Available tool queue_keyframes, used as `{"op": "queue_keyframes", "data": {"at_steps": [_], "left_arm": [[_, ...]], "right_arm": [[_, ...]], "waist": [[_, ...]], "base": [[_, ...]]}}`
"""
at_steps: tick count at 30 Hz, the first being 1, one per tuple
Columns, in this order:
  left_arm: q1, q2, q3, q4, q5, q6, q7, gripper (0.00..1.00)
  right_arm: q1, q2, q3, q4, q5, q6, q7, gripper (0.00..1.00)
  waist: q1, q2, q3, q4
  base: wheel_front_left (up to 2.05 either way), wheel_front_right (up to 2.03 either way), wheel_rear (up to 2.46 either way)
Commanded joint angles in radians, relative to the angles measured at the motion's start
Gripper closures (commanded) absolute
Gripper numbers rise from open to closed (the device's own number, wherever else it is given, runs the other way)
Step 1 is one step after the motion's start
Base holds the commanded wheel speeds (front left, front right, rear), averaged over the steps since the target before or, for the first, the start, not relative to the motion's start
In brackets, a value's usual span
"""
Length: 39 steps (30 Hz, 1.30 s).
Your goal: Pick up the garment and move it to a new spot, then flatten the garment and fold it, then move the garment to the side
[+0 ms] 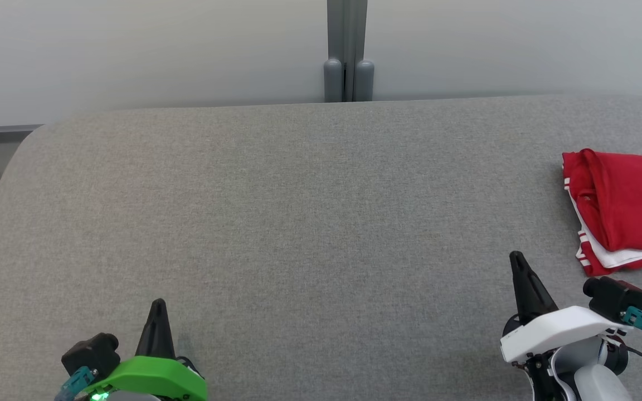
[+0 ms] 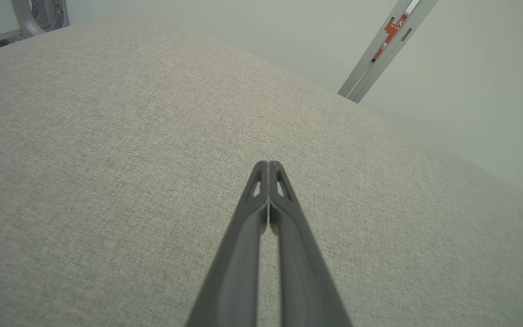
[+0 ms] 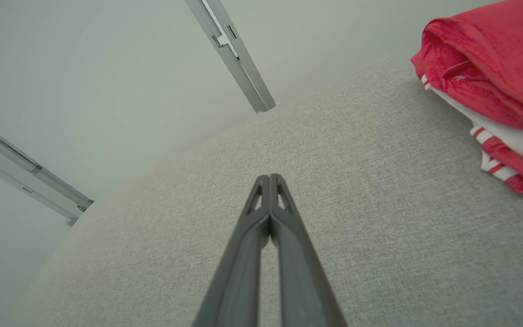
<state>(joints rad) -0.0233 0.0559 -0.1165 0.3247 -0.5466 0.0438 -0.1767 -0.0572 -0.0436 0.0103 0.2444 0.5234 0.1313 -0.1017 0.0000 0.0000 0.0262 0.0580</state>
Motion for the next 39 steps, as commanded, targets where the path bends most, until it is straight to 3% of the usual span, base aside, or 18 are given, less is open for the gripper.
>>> {"op": "queue_keyframes", "data": {"at_steps": [1,39], "left_arm": [[-0.028,0.001,0.014,-0.019,-0.039,-0.008,0.008,1.0],[-0.063,-0.002,0.126,-0.053,-0.561,-0.094,0.152,1.0]], "right_arm": [[-0.024,-0.003,-0.007,-0.013,0.042,0.0,0.007,1.0],[-0.043,-0.006,-0.068,-0.008,0.574,0.0,0.114,1.0]], "waist": [[0.0,0.0,0.0,-0.001],[0.0,0.0,-0.009,-0.023]], "base": [[0.0,0.0,0.0],[0.0,0.0,0.0]]}}
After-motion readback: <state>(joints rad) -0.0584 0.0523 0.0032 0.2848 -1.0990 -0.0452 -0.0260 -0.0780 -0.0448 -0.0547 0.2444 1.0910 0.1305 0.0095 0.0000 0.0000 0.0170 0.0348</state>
